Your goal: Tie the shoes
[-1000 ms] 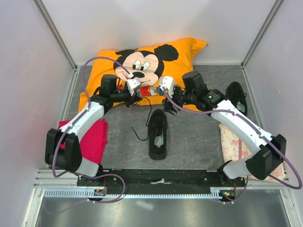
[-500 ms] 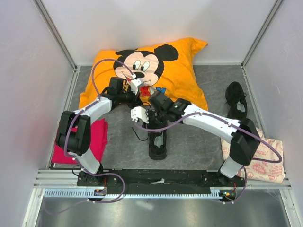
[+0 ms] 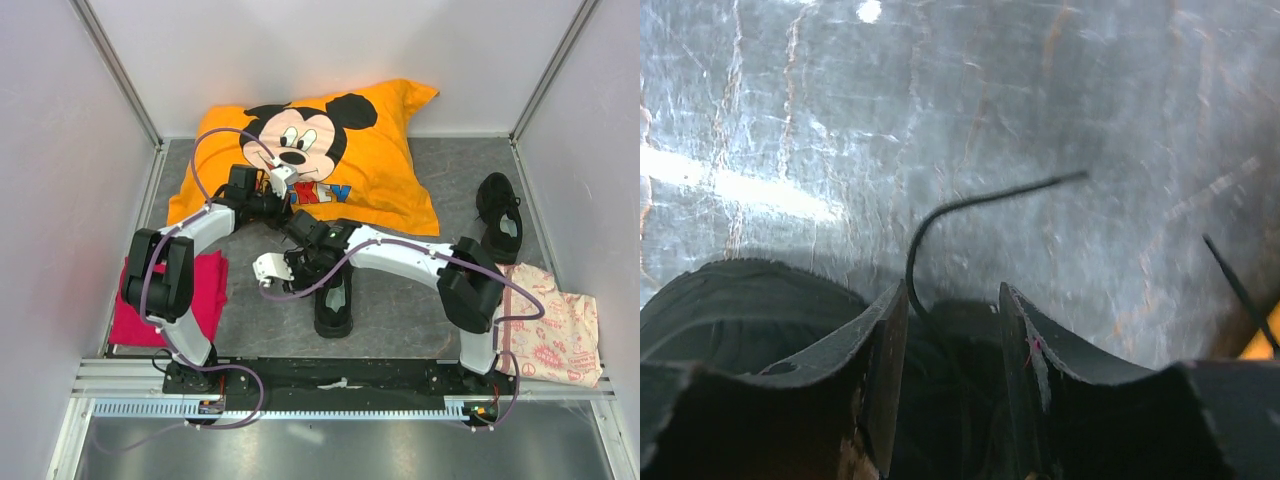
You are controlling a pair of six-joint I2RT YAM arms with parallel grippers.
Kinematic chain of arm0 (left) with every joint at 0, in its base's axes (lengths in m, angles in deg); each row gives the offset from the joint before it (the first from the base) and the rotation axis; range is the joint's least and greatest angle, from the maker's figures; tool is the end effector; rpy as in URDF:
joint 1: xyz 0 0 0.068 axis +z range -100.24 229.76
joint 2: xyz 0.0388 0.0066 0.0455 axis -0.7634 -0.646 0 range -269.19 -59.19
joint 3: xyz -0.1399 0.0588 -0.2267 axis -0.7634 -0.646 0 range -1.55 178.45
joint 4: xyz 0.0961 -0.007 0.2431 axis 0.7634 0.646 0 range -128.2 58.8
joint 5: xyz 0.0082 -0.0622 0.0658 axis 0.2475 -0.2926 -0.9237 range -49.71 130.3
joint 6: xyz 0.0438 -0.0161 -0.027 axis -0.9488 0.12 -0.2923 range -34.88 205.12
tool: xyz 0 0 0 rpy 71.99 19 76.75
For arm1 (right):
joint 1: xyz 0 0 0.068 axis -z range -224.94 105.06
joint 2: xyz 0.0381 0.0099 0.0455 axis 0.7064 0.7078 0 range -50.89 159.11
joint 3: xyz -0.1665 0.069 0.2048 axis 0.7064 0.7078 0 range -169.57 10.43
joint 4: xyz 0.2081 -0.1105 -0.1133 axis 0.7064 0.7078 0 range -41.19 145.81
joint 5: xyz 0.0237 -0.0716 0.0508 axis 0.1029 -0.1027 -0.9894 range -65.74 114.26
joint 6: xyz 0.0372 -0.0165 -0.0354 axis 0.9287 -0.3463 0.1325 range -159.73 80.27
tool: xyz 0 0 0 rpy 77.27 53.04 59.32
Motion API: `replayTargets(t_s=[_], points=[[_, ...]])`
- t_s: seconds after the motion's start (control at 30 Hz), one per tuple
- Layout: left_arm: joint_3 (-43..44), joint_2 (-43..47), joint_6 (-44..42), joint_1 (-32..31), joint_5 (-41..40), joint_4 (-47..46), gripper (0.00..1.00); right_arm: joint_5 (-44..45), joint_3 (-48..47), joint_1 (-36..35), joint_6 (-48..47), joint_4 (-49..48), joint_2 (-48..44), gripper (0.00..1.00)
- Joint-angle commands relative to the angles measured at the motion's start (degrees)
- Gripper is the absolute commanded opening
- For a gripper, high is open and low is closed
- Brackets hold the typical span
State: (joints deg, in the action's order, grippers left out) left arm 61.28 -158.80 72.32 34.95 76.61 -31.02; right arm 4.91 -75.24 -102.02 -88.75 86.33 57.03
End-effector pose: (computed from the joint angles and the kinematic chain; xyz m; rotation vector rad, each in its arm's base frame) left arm 0.3526 -0.1150 0.2039 0.8403 2.1079 -0.7537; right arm 0.2101 0.3461 0.2345 -2.1479 1.4660 0.4912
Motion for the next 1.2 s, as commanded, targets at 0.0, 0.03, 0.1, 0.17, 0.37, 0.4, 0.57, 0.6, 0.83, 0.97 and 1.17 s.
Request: replayTargets(t_s=[0.0,0.03,0.1,0.17,0.37,0.4,0.57,0.6,0.83,0.97,1.17], points=[[0.54,-0.93,3.48,0.22,2.09,-0.94,0.02,0.37,-3.45,-2.07,-7.05,3.43,3.70,0.50],[0.54,-0.93,3.65,0.13,2.01,-0.94,0.01,0.37,-4.32,-2.24,-7.93,4.14,4.22,0.50],[0.37,-0.76,3.75,0.13,2.27,-0.94,0.02,0.37,-5.29,-2.68,-8.64,6.32,6.07,0.50],[-0.25,-0.50,3.92,0.13,2.27,-1.12,0.02,0.37,-6.09,-3.04,-10.39,7.83,7.13,0.51],[-2.01,0.30,4.80,0.13,2.44,-2.52,0.02,3.70,-6.88,-4.79,-15.49,11.52,9.76,0.54],[-2.09,0.38,5.15,0.13,2.53,-2.87,0.02,4.49,-7.32,-4.88,-15.76,12.13,10.11,0.54],[-2.45,0.39,7.52,0.13,2.18,-5.50,0.01,9.07,-8.29,-5.67,-15.94,12.32,12.22,0.54],[-2.45,0.38,7.78,0.13,2.18,-5.77,0.01,9.42,-8.72,-5.76,-15.76,12.40,12.40,0.54],[-2.80,0.30,9.72,0.13,2.88,-6.92,0.02,11.53,-10.83,-6.20,-15.76,13.63,14.95,0.49],[-2.89,0.21,9.81,0.13,2.97,-6.92,0.02,13.02,-12.41,-6.55,-15.94,14.77,16.71,0.44],[-3.85,0.56,9.98,0.13,3.41,-9.29,0.02,16.89,-14.79,-7.25,-16.11,16.62,20.22,0.40]])
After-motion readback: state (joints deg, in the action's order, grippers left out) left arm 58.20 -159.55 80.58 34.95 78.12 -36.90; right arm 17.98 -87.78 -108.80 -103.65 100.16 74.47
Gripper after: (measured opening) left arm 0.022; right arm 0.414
